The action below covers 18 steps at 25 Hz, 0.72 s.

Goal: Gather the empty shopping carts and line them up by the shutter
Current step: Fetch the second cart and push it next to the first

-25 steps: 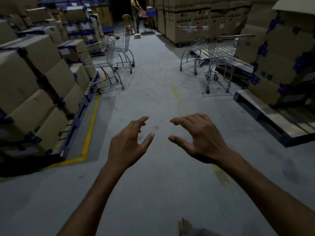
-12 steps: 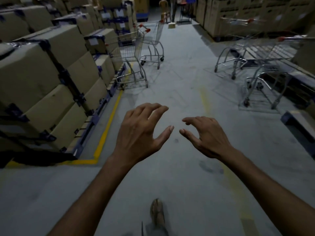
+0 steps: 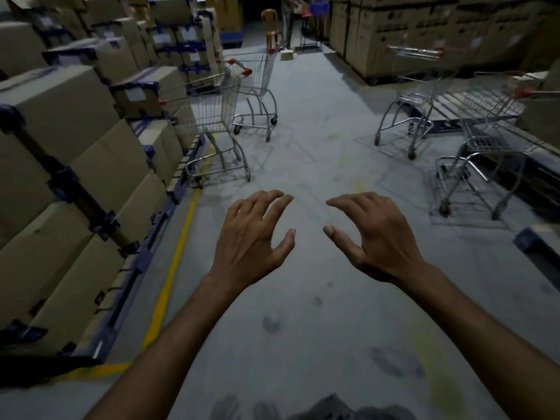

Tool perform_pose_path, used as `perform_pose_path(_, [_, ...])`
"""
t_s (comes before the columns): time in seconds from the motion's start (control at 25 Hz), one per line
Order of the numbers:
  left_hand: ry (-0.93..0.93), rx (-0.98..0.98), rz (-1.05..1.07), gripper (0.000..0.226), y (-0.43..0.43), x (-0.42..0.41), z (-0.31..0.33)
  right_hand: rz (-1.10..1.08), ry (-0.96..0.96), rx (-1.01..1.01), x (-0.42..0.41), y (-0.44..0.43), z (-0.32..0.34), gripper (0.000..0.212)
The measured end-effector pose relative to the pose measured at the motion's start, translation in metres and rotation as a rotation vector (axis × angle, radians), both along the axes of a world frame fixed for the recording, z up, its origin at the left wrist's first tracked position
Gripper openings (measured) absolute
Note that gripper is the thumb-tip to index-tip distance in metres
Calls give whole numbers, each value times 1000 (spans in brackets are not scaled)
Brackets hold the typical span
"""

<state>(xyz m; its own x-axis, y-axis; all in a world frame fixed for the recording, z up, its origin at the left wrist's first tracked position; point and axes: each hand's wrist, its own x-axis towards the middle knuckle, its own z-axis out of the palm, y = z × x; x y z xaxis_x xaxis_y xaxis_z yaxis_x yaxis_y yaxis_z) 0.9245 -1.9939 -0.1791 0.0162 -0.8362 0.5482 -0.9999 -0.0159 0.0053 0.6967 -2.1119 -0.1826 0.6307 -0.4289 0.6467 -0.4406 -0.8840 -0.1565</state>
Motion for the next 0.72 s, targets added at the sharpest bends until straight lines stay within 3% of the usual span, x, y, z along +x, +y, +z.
perform_pose_path(0.32, [-66, -37, 22, 63, -218, 106, -16, -35, 37, -337, 107, -215, 13, 56])
perform_pose_path(0.72, [-82, -98, 291, 58, -470, 224, -3, -146, 301, -260, 275, -496, 2, 59])
